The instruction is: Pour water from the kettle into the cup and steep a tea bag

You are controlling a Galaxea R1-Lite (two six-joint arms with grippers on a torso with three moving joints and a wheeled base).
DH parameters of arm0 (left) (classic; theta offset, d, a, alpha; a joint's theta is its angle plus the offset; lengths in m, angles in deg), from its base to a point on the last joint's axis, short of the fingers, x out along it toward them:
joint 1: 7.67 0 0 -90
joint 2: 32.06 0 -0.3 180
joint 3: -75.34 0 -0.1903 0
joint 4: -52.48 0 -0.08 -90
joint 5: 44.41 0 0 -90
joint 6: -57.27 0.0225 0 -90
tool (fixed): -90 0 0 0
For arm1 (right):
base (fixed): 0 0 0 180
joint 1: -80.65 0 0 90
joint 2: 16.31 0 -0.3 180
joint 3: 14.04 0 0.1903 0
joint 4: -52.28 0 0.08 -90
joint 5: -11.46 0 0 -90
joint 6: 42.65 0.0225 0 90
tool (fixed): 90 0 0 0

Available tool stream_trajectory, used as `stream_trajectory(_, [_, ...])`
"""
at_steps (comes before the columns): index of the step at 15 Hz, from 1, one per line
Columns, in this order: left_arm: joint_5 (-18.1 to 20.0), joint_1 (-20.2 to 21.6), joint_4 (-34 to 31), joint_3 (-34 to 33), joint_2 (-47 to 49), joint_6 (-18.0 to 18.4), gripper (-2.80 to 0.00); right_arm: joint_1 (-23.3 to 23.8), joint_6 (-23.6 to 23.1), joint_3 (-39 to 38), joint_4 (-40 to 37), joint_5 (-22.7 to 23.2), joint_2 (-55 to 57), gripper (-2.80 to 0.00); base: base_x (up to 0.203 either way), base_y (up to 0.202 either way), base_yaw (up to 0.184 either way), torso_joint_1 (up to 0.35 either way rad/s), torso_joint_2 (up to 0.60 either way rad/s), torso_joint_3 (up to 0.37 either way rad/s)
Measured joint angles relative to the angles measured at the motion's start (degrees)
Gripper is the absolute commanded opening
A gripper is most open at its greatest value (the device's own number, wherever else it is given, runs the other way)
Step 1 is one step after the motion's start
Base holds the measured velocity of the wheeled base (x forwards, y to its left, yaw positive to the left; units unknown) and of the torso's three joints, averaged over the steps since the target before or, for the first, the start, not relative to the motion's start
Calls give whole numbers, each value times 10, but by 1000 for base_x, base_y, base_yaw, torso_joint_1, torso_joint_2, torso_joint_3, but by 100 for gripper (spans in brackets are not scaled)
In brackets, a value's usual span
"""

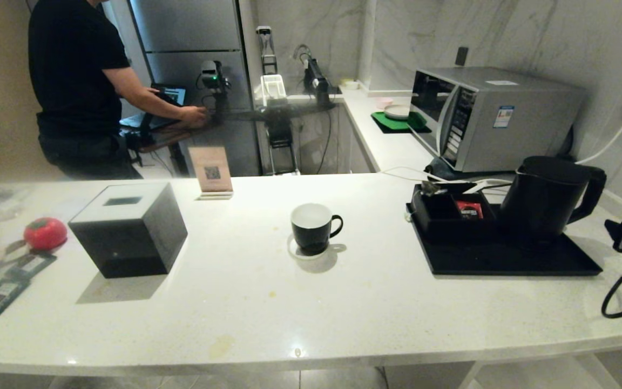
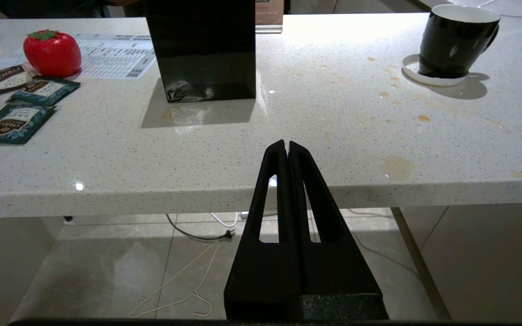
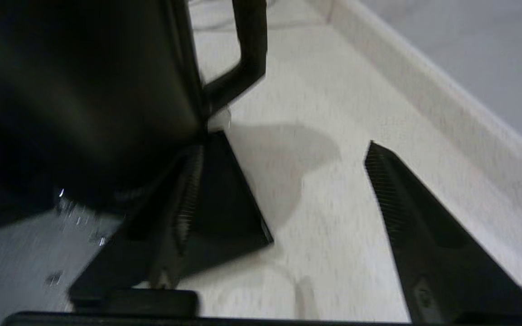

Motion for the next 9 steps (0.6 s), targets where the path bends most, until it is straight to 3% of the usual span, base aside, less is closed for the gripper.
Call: stream_trajectory(9, [0,0,0,0,0,0,-280,0,1,67,89,0,80,0,0,0,0,0,0,0])
